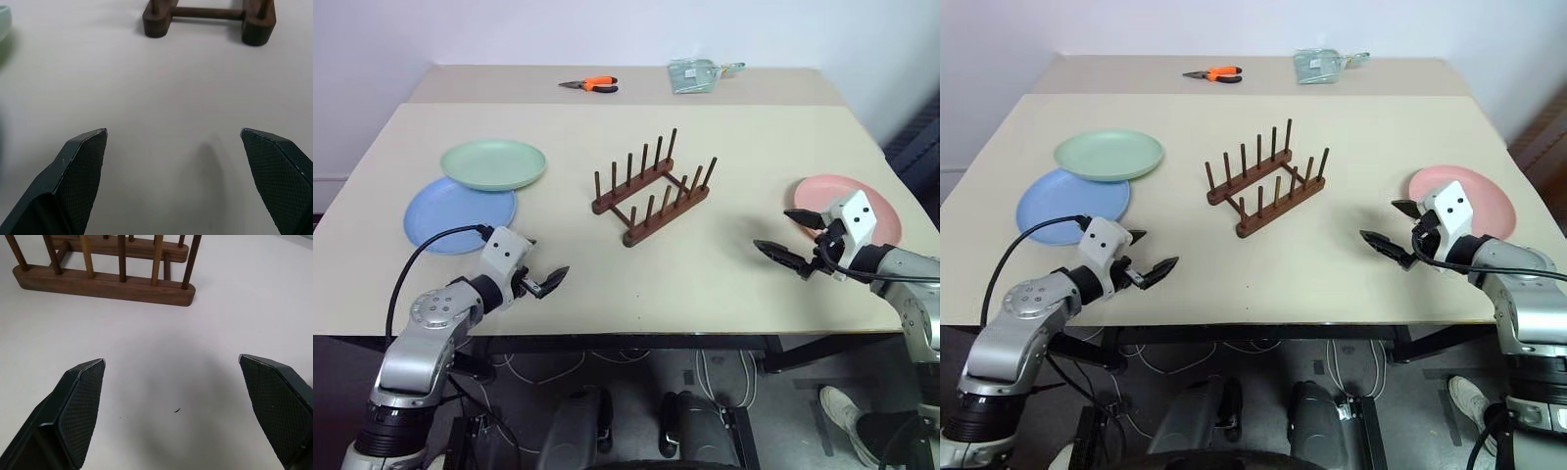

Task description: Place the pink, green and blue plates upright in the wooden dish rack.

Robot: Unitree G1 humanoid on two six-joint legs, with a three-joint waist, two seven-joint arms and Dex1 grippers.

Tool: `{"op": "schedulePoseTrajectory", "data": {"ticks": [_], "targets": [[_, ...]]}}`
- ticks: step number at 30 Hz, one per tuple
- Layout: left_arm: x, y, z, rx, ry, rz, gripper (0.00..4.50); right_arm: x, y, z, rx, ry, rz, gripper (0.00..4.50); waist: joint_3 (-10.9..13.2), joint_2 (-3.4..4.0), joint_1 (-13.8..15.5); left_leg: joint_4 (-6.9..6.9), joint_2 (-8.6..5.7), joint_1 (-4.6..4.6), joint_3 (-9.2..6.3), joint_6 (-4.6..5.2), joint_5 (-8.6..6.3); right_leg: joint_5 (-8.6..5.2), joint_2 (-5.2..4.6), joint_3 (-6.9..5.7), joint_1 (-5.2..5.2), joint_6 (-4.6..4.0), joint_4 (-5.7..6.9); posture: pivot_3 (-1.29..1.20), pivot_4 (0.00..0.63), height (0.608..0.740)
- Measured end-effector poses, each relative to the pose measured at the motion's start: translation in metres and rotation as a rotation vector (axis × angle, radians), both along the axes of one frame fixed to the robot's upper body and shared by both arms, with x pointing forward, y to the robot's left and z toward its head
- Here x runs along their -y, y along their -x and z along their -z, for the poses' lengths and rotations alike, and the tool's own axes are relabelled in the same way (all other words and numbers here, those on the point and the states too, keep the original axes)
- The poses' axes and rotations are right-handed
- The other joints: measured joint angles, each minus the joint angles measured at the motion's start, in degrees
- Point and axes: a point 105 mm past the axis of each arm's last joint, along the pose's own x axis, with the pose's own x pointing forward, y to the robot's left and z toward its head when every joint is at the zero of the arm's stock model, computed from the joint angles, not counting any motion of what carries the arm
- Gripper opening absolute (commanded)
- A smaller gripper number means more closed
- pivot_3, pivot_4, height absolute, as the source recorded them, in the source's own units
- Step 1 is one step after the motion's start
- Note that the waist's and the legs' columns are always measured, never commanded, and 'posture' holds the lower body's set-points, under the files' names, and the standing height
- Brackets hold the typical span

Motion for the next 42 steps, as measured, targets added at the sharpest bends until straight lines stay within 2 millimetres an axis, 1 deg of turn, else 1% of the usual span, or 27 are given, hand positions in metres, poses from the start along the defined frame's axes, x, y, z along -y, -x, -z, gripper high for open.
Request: {"op": "schedulePoseTrajectory", "data": {"ticks": [4,8,11,14,16,18,19,21,23,26,28,29,31,32,36,37,39,42], "targets": [[0.001,-0.001,0.001,0.001,0.007,-0.011,4.50,-0.004,-0.005,-0.002,0.018,0.001,-0.002,4.47,0.0,0.00,0.0,0.00,0.00,0.00,0.00,0.00,0.00,0.00,0.00,0.00,0.00,0.00,0.00,0.00,0.150,0.740],[0.002,-0.001,0.002,0.005,0.006,-0.017,4.50,-0.014,-0.010,-0.004,0.033,-0.002,-0.026,4.47,0.0,0.00,0.0,0.00,0.00,0.00,0.00,0.00,0.00,0.00,0.00,0.00,0.00,0.00,0.00,0.00,0.150,0.740],[0.008,0.000,0.005,-0.002,0.007,0.003,4.50,-0.019,-0.012,-0.006,0.040,-0.005,-0.041,4.47,0.0,0.00,0.2,0.00,-0.01,-0.01,0.00,0.02,0.00,0.00,-0.01,0.00,0.00,0.00,-0.02,0.00,0.150,0.740],[0.023,0.003,0.007,-0.013,0.021,0.074,4.50,-0.031,-0.009,-0.007,0.025,-0.038,-0.076,4.47,0.0,-0.01,0.1,0.00,0.00,-0.02,0.00,0.02,-0.01,0.00,-0.02,0.00,0.00,0.00,-0.03,0.00,0.150,0.740],[0.039,-0.001,0.010,-0.020,0.012,0.139,4.50,-0.047,0.000,-0.002,-0.002,-0.049,-0.126,4.47,0.0,0.00,0.3,0.00,0.00,-0.01,-0.02,0.01,-0.01,0.00,-0.01,-0.02,0.03,0.00,-0.02,0.00,0.150,0.740],[0.056,-0.012,0.015,-0.032,0.005,0.178,4.50,-0.068,0.007,0.005,-0.007,-0.063,-0.174,4.47,0.0,0.00,0.2,0.01,-0.02,-0.03,-0.01,0.03,-0.01,0.01,0.07,-0.01,0.02,0.01,-0.02,0.00,0.150,0.740],[0.062,-0.017,0.017,-0.037,0.008,0.194,4.50,-0.074,0.009,0.008,-0.004,-0.073,-0.175,4.47,0.0,0.00,0.2,0.01,-0.04,-0.02,0.00,0.05,-0.02,0.01,0.06,-0.01,0.01,0.02,-0.01,0.00,0.150,0.740],[0.076,-0.028,0.018,-0.041,0.039,0.212,4.50,-0.082,0.012,0.013,-0.006,-0.089,-0.165,4.47,0.0,-0.01,0.2,0.01,-0.04,-0.03,0.00,0.05,-0.01,0.01,0.08,-0.01,0.01,0.02,0.00,0.00,0.150,0.740],[0.089,-0.040,0.016,-0.035,0.050,0.228,4.50,-0.086,0.020,0.019,-0.016,-0.088,-0.153,4.47,0.0,0.00,0.7,0.01,-0.05,-0.03,0.00,0.06,-0.01,0.00,0.08,-0.02,0.02,0.02,0.00,0.00,0.150,0.740],[0.111,-0.058,0.014,-0.026,0.051,0.257,4.50,-0.098,0.031,0.018,0.000,-0.108,-0.160,4.47,0.0,-0.01,1.4,0.04,-0.06,-0.03,0.04,0.08,-0.01,0.01,0.09,-0.01,0.01,0.03,-0.01,0.00,0.150,0.740],[0.126,-0.066,0.015,-0.008,0.037,0.279,4.50,-0.100,0.036,0.019,0.005,-0.108,-0.146,4.47,0.0,-0.02,1.5,0.04,-0.06,-0.02,0.05,0.09,-0.02,0.01,0.09,-0.01,0.03,0.03,-0.02,0.00,0.150,0.740],[0.130,-0.069,0.015,-0.002,0.037,0.285,4.25,-0.100,0.038,0.022,-0.001,-0.107,-0.134,4.50,0.0,-0.04,1.6,0.04,-0.06,-0.03,0.04,0.09,-0.02,0.01,0.10,-0.02,0.03,0.04,-0.04,0.00,0.150,0.740],[0.135,-0.072,0.015,0.008,0.039,0.299,3.60,-0.099,0.041,0.025,-0.007,-0.107,-0.117,4.50,0.0,-0.03,1.6,0.05,-0.06,-0.02,0.07,0.13,-0.04,0.01,0.09,-0.02,0.04,0.04,-0.07,0.00,0.150,0.740],[0.136,-0.072,0.015,0.012,0.045,0.310,3.15,-0.099,0.042,0.025,-0.005,-0.105,-0.113,4.50,0.0,-0.03,1.5,0.05,-0.06,-0.02,0.06,0.13,-0.04,0.01,0.08,-0.01,0.03,0.04,-0.07,0.00,0.150,0.740],[0.141,-0.068,0.016,0.016,0.049,0.362,1.10,-0.096,0.044,0.029,-0.011,-0.096,-0.089,4.50,0.0,-0.03,1.5,0.04,-0.05,-0.02,0.05,0.13,-0.04,0.01,0.08,-0.01,0.03,0.04,-0.06,0.00,0.150,0.740],[0.141,-0.065,0.014,0.021,0.042,0.393,0.74,-0.094,0.044,0.029,-0.008,-0.088,-0.080,4.50,0.0,-0.03,1.5,0.05,-0.05,-0.02,0.04,0.13,-0.04,0.01,0.08,-0.01,0.02,0.03,-0.06,0.00,0.150,0.740],[0.142,-0.057,0.015,0.012,0.018,0.463,0.75,-0.089,0.042,0.027,0.010,-0.079,-0.063,4.50,0.0,-0.02,1.5,0.05,-0.05,-0.03,0.06,0.13,-0.05,0.01,0.08,-0.01,0.02,0.03,-0.07,0.00,0.150,0.740],[0.145,-0.042,0.017,0.000,-0.013,0.568,0.75,-0.077,0.038,0.023,0.036,-0.062,-0.024,4.50,0.0,-0.02,1.6,0.05,-0.06,-0.03,0.05,0.15,-0.05,0.01,0.08,-0.01,0.04,0.03,-0.12,0.00,0.150,0.740]]}}
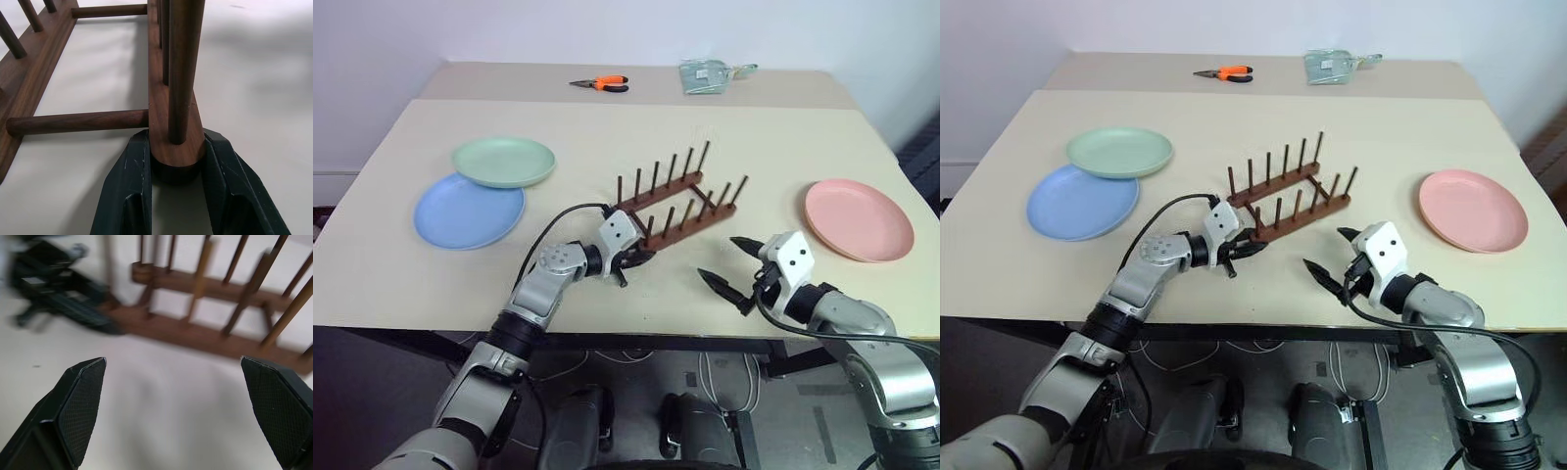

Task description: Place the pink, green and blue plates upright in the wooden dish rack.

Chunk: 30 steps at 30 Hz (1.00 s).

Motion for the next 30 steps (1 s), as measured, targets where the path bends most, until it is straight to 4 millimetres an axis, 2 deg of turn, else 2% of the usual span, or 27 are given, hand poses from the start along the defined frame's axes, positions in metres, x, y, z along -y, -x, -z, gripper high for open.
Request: {"op": "schedulePoseTrajectory", "data": {"ticks": [2,6,9,12,13,15,17,18,19,22,25,30], "targets": [[0.003,0.006,0.002,0.007,-0.019,0.048,0.75,0.010,-0.002,-0.001,0.006,0.016,0.030,4.50,0.0,0.00,0.0,0.00,0.00,0.00,0.00,0.01,0.00,0.00,0.00,0.00,0.00,0.00,0.00,0.00,0.150,0.740],[0.001,-0.005,0.003,0.029,-0.034,0.007,2.64,0.021,-0.003,-0.001,0.020,0.044,0.059,4.50,0.0,0.00,-0.1,0.00,0.01,0.02,-0.01,0.02,0.00,0.00,0.01,0.00,0.01,0.00,0.01,0.00,0.150,0.740],[-0.013,-0.019,-0.002,0.054,-0.035,-0.091,4.13,0.025,-0.003,-0.001,0.021,0.056,0.068,4.50,0.0,0.00,-0.4,0.00,0.02,0.03,0.00,0.03,-0.01,0.00,0.02,0.01,0.00,0.00,0.04,0.00,0.150,0.740],[-0.040,-0.023,-0.006,0.043,-0.035,-0.195,4.13,0.031,-0.004,0.000,0.016,0.072,0.084,4.50,0.0,0.01,-0.8,0.00,0.04,0.04,0.01,0.02,0.00,0.00,0.03,0.03,-0.02,0.00,0.10,0.00,0.150,0.740],[-0.053,-0.020,-0.005,0.029,-0.029,-0.230,3.87,0.036,-0.004,0.002,0.006,0.084,0.098,4.25,0.0,0.01,-1.2,0.00,0.04,0.04,0.00,0.02,0.00,0.00,0.02,0.04,-0.01,0.00,0.11,0.00,0.150,0.740],[-0.069,-0.005,-0.003,0.007,-0.028,-0.247,3.08,0.047,-0.006,0.008,-0.025,0.129,0.129,3.61,0.0,0.02,-1.6,0.00,0.03,0.04,0.00,0.02,0.00,0.00,-0.01,0.04,0.00,0.00,0.09,0.00,0.150,0.740],[-0.069,0.013,0.000,-0.031,-0.031,-0.215,2.09,0.055,-0.008,0.016,-0.061,0.148,0.155,2.60,0.0,0.02,-1.6,0.01,0.04,0.05,-0.01,0.00,0.00,0.00,0.00,0.04,0.02,0.00,0.09,0.00,0.150,0.740],[-0.064,0.019,0.002,-0.046,-0.034,-0.193,1.65,0.055,-0.009,0.018,-0.072,0.147,0.156,2.19,0.0,0.04,-1.5,0.01,0.03,0.05,-0.01,0.00,0.00,0.00,-0.02,0.04,0.03,0.00,0.10,0.00,0.150,0.740],[-0.054,0.024,0.002,-0.059,-0.037,-0.168,1.11,0.053,-0.012,0.020,-0.080,0.148,0.148,1.58,0.0,0.04,-1.3,0.03,0.02,0.05,-0.03,0.00,0.00,0.00,-0.02,0.04,0.04,0.00,0.10,0.00,0.150,0.740],[-0.025,0.027,0.003,-0.090,-0.030,-0.145,1.09,0.045,-0.023,0.022,-0.079,0.171,0.133,0.07,0.0,0.03,-1.3,0.06,-0.01,0.04,-0.03,0.04,-0.02,0.00,-0.01,0.04,0.06,0.01,0.08,0.00,0.150,0.740],[-0.001,0.020,0.002,-0.104,-0.024,-0.181,1.09,0.044,-0.040,0.025,-0.086,0.176,0.165,0.02,0.0,0.03,-1.5,0.05,0.00,0.02,-0.02,0.03,0.00,0.00,0.02,0.04,0.02,0.01,0.13,0.00,0.150,0.740],[0.011,-0.009,0.000,-0.056,-0.041,-0.330,1.09,0.037,-0.068,0.039,-0.137,0.156,0.232,0.02,0.0,0.03,-1.7,0.07,0.00,0.13,0.03,0.00,0.04,0.00,0.02,0.07,0.07,0.01,0.25,0.00,0.150,0.740]]}}
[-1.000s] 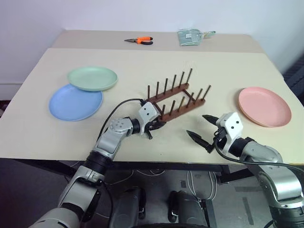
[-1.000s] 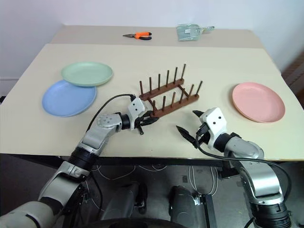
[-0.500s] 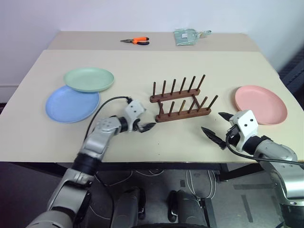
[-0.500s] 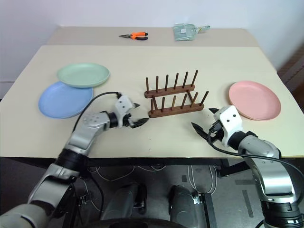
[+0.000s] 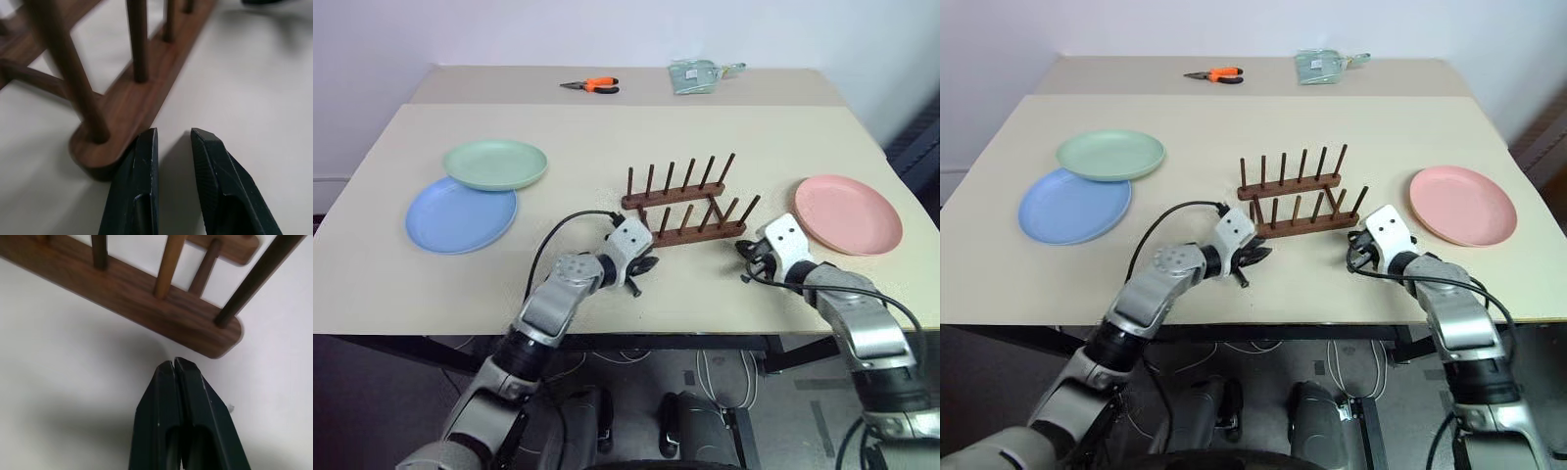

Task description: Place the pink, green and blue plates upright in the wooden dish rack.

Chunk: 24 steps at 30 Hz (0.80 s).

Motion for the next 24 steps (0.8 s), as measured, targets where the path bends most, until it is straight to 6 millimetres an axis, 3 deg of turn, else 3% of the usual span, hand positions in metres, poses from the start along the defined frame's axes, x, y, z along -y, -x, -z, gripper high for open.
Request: {"op": "schedulePoseTrajectory", "data": {"ticks": [5,9,12,15,18,21,24], "targets": [[-0.007,-0.025,-0.004,0.055,-0.001,-0.136,1.09,-0.003,-0.024,-0.003,0.033,-0.008,0.041,0.02,0.0,-0.03,-0.3,0.02,0.01,0.03,0.01,-0.02,0.01,0.00,0.00,0.03,-0.01,-0.01,0.07,0.00,0.150,0.740],[-0.014,-0.034,-0.006,0.071,0.006,-0.182,1.09,-0.003,-0.035,-0.004,0.058,-0.006,0.066,0.02,0.0,-0.01,-0.4,0.02,0.01,0.03,0.04,-0.05,0.03,0.00,0.00,0.05,-0.02,-0.01,0.10,0.00,0.150,0.740],[-0.017,-0.035,-0.006,0.088,0.002,-0.183,1.09,0.004,-0.029,-0.005,0.065,0.017,0.056,0.89,0.0,0.00,-0.2,0.01,0.01,0.01,0.06,-0.05,0.03,0.00,-0.01,0.05,-0.04,-0.01,0.07,0.00,0.150,0.740],[-0.028,-0.034,-0.007,0.107,0.003,-0.211,1.09,0.034,-0.011,-0.012,0.085,0.104,0.067,2.37,0.0,0.00,0.2,0.01,0.00,-0.03,0.06,-0.05,0.02,-0.01,-0.03,0.05,-0.02,0.02,0.00,0.00,0.150,0.740],[-0.045,-0.032,-0.007,0.119,-0.005,-0.244,1.09,0.070,0.005,-0.032,0.123,0.186,0.118,3.82,-0.1,0.06,-0.2,-0.01,0.03,0.04,0.11,-0.07,0.02,-0.01,-0.01,0.09,-0.03,0.01,0.00,0.00,0.150,0.740],[-0.051,-0.020,-0.006,0.110,-0.003,-0.200,1.09,0.098,0.018,-0.040,0.118,0.314,0.138,3.82,-0.1,0.07,-0.4,-0.04,0.09,0.06,0.14,-0.11,0.03,-0.02,0.01,0.10,-0.04,0.00,0.02,0.00,0.150,0.740],[-0.044,-0.008,-0.006,0.090,0.012,-0.125,1.09,0.109,0.015,-0.026,0.076,0.364,0.149,3.82,-0.1,0.08,-0.3,-0.03,0.07,0.06,0.19,-0.10,0.03,-0.01,-0.01,0.13,-0.05,0.00,0.02,0.00,0.150,0.740]]}}
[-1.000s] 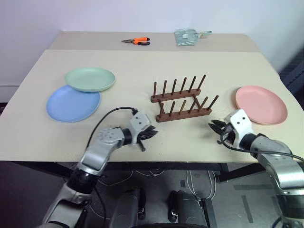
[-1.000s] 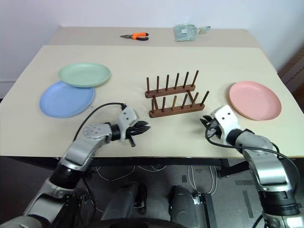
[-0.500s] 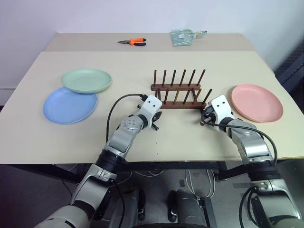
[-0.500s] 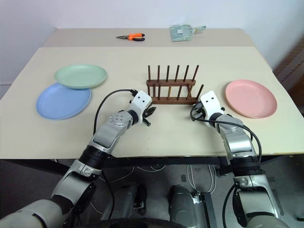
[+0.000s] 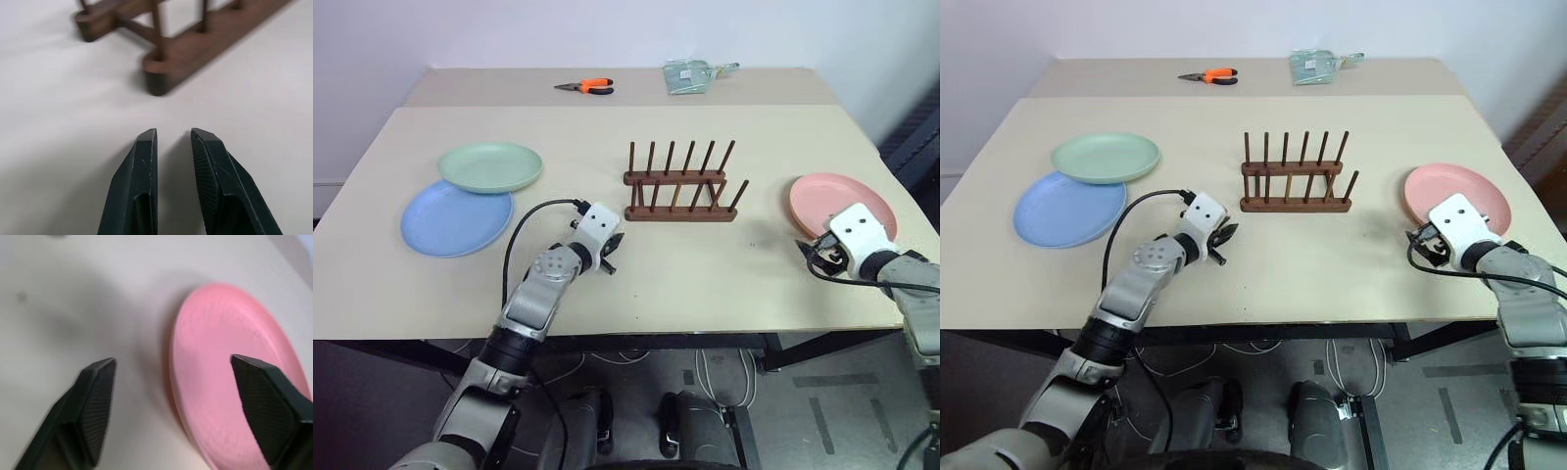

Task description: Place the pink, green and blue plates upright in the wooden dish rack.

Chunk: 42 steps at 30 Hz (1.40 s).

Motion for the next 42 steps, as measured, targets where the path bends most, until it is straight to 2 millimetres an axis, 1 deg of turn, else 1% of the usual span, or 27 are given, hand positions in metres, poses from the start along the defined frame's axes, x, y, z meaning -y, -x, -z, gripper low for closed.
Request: {"op": "schedulePoseTrajectory", "data": {"ticks": [1,3,5,6,7,8,10,12,13,16,17,18,20,22,23,24,25,26,27,28,29,30,34,37,42], "targets": [[0.004,0.003,-0.002,0.001,0.005,0.027,1.09,0.002,-0.006,0.007,-0.020,0.006,0.011,3.82,0.0,0.00,0.0,0.01,0.00,-0.01,0.01,0.00,0.00,0.00,0.00,0.01,-0.01,0.00,0.00,0.00,0.150,0.740],[0.010,0.007,-0.007,0.009,0.020,0.066,1.09,0.003,-0.020,0.005,-0.005,0.024,0.019,3.82,0.0,0.03,-0.2,0.01,0.00,0.00,0.05,0.01,0.00,0.00,0.01,0.06,-0.04,-0.01,0.03,0.00,0.150,0.740],[0.015,0.008,-0.012,0.022,0.030,0.084,1.09,0.008,-0.031,0.003,0.003,0.029,0.045,3.30,0.0,0.02,0.0,0.01,0.01,-0.01,0.04,0.00,0.02,0.00,0.02,0.06,-0.05,-0.01,0.04,0.00,0.150,0.740],[0.015,0.008,-0.014,0.027,0.031,0.086,1.09,0.009,-0.035,0.003,0.001,0.031,0.051,2.97,0.0,0.02,0.0,0.01,0.01,-0.01,0.05,0.00,0.02,0.00,0.03,0.06,-0.04,-0.01,0.03,0.00,0.150,0.740],[0.015,0.008,-0.015,0.029,0.030,0.084,1.09,0.011,-0.038,0.005,-0.003,0.029,0.056,2.54,0.0,0.02,0.1,0.01,0.01,-0.02,0.05,0.01,0.03,-0.01,0.04,0.05,-0.03,-0.01,0.02,0.00,0.150,0.740],[0.014,0.008,-0.015,0.027,0.029,0.080,1.09,0.010,-0.040,0.006,-0.005,0.026,0.054,2.05,0.0,0.02,0.3,0.01,0.01,-0.03,0.06,0.01,0.03,-0.01,0.04,0.05,-0.03,0.00,-0.01,0.00,0.150,0.740],[0.012,0.007,-0.014,0.019,0.022,0.070,1.09,0.008,-0.042,0.009,-0.009,0.021,0.044,0.92,0.0,0.02,0.5,0.01,-0.01,-0.05,0.05,0.02,0.03,0.00,0.04,0.03,-0.02,0.01,-0.03,0.00,0.150,0.740],[0.008,0.007,-0.014,0.023,0.012,0.063,1.09,0.006,-0.043,0.009,-0.009,0.015,0.034,0.06,0.0,0.02,0.5,0.01,-0.01,-0.06,0.05,0.02,0.03,-0.01,0.04,0.02,-0.01,0.01,-0.04,0.00,0.150,0.740],[0.006,0.007,-0.015,0.028,0.007,0.060,1.09,0.006,-0.042,0.009,-0.010,0.015,0.034,0.06,0.0,0.03,0.4,0.01,-0.01,-0.06,0.05,0.01,0.03,0.00,0.04,0.02,-0.01,0.01,-0.04,0.00,0.150,0.740],[0.002,0.009,-0.016,0.037,0.002,0.054,1.09,-0.001,-0.043,0.000,0.027,0.022,0.006,0.06,0.0,0.04,0.3,0.01,0.01,-0.05,0.03,-0.01,0.04,-0.01,0.05,0.02,-0.02,0.01,-0.03,0.00,0.150,0.740],[0.000,0.009,-0.016,0.033,0.001,0.045,1.09,-0.006,-0.042,-0.008,0.054,0.004,-0.006,0.06,0.1,0.11,0.3,0.01,0.02,-0.05,0.04,-0.01,0.04,-0.01,0.04,0.04,-0.04,0.01,-0.02,0.00,0.150,0.740],[-0.004,0.008,-0.015,0.026,0.005,0.027,1.09,-0.013,-0.044,-0.021,0.093,-0.027,-0.027,0.06,0.1,0.18,0.1,0.01,0.02,-0.05,0.06,-0.01,0.03,0.00,0.03,0.06,-0.07,0.01,-0.01,0.00,0.150,0.740],[-0.015,0.005,-0.016,0.015,0.022,-0.022,1.09,-0.034,-0.044,-0.058,0.197,-0.130,-0.084,0.06,0.1,0.23,-0.1,0.01,0.08,-0.06,0.05,-0.04,0.05,0.00,0.03,0.07,-0.11,0.00,0.03,0.00,0.150,0.740],[-0.024,0.004,-0.019,0.015,0.031,-0.048,1.09,-0.062,-0.045,-0.110,0.327,-0.340,-0.158,0.06,0.1,0.25,-0.4,0.01,0.14,-0.06,0.05,-0.08,0.06,0.03,0.05,0.07,-0.13,-0.04,0.04,0.00,0.150,0.740],[-0.026,0.004,-0.021,0.022,0.028,-0.049,1.09,-0.076,-0.042,-0.140,0.381,-0.500,-0.206,0.06,0.1,0.25,-0.4,0.02,0.16,-0.06,0.01,-0.09,0.06,0.03,0.04,0.07,-0.13,-0.06,0.05,0.00,0.150,0.740],[-0.027,0.004,-0.022,0.025,0.025,-0.046,1.09,-0.086,-0.038,-0.163,0.415,-0.636,-0.255,0.06,0.1,0.25,-0.3,0.02,0.16,-0.08,0.01,-0.09,0.06,0.04,0.04,0.06,-0.13,-0.06,0.04,0.00,0.150,0.740],[-0.028,0.004,-0.022,0.025,0.021,-0.044,1.09,-0.097,-0.030,-0.190,0.444,-0.792,-0.327,0.06,0.1,0.23,0.0,0.01,0.16,-0.09,-0.02,-0.09,0.05,0.04,0.03,0.05,-0.13,-0.07,0.02,0.00,0.150,0.740],[-0.029,0.004,-0.022,0.024,0.018,-0.042,1.09,-0.104,-0.022,-0.207,0.451,-0.899,-0.391,0.06,0.1,0.21,0.2,0.00,0.16,-0.11,-0.07,-0.08,0.04,0.04,0.02,0.02,-0.12,-0.07,-0.04,0.00,0.150,0.740],[-0.031,0.004,-0.022,0.024,0.012,-0.043,1.09,-0.114,-0.012,-0.225,0.452,-1.042,-0.480,0.06,0.1,0.19,0.5,0.00,0.15,-0.17,-0.13,-0.05,0.01,0.04,0.01,0.00,-0.11,-0.08,-0.11,0.00,0.150,0.740],[-0.032,0.004,-0.022,0.026,0.012,-0.045,1.09,-0.120,-0.008,-0.232,0.432,-1.125,-0.532,0.06,0.1,0.18,0.7,0.00,0.13,-0.19,-0.16,-0.02,0.00,0.04,0.00,-0.01,-0.08,-0.07,-0.18,0.00,0.150,0.740],[-0.033,0.004,-0.023,0.027,0.015,-0.047,1.09,-0.126,-0.005,-0.235,0.397,-1.191,-0.568,0.06,0.1,0.17,0.7,0.00,0.12,-0.20,-0.18,0.01,-0.03,0.05,-0.01,-0.01,-0.03,-0.07,-0.27,0.00,0.150,0.740],[-0.034,0.003,-0.024,0.029,0.020,-0.049,1.09,-0.130,-0.004,-0.232,0.356,-1.235,-0.580,0.06,0.1,0.17,0.7,0.00,0.09,-0.21,-0.18,0.06,-0.05,0.05,-0.03,-0.01,-0.01,-0.07,-0.31,0.00,0.150,0.740],[-0.028,0.003,-0.028,0.042,0.048,-0.032,1.09,-0.143,-0.014,-0.212,0.215,-1.356,-0.531,0.06,0.1,0.19,0.4,-0.03,0.00,-0.24,-0.05,0.13,-0.08,0.09,-0.09,0.02,-0.11,-0.01,-0.27,0.00,0.150,0.740],[-0.027,0.004,-0.028,0.040,0.053,-0.028,1.09,-0.144,-0.019,-0.206,0.177,-1.396,-0.487,0.06,0.1,0.19,0.4,-0.04,0.00,-0.25,0.10,0.14,-0.06,0.09,0.01,0.06,-0.22,-0.01,0.05,0.00,0.150,0.740],[-0.027,0.004,-0.028,0.041,0.054,-0.027,1.09,-0.143,-0.029,-0.195,0.129,-1.478,-0.418,0.06,0.1,0.19,0.3,-0.04,0.01,-0.24,0.24,0.16,-0.06,0.08,0.03,0.13,-0.32,0.00,0.08,0.00,0.150,0.740]]}}
